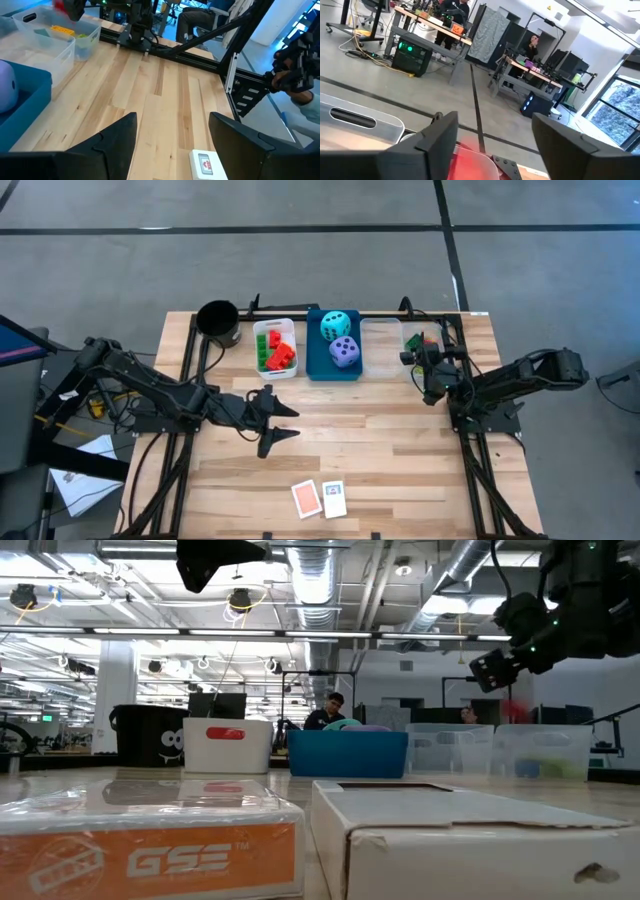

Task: Pick & Place Toys
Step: Put the orange deck of cards into the left transparent bin

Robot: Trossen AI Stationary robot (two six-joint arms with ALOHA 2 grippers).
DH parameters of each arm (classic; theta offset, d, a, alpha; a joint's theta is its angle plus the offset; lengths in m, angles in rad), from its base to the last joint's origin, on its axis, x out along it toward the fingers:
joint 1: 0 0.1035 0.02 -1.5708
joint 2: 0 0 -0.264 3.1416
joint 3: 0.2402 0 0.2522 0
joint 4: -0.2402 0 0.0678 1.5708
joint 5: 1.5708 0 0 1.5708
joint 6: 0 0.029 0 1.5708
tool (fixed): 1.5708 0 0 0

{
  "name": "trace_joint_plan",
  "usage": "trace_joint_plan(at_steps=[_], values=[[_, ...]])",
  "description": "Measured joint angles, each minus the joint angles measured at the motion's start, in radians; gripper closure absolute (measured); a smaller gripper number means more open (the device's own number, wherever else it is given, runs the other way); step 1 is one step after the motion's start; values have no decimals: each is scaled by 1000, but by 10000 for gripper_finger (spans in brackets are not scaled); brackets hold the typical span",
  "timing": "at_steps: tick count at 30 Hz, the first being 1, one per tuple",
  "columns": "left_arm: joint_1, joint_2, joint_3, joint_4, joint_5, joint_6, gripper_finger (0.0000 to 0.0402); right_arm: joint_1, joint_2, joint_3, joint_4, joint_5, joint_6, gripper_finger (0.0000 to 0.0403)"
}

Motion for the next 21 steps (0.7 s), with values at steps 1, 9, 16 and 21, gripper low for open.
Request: trace_joint_plan(at_steps=[1, 9, 16, 21], values=[[0, 0, 0, 0, 0, 0, 161, 0, 0, 0, 0, 0, 0, 143], [0, 0, 0, 0, 0, 0, 161, 26, 0, 0, 1, 0, 123, 92], [0, 0, 0, 0, -21, 1, 161, 262, 0, 0, -4, -308, 364, 94], [1, 19, 0, 14, -38, 1, 161, 418, -1, 0, -103, -830, 611, 97]])
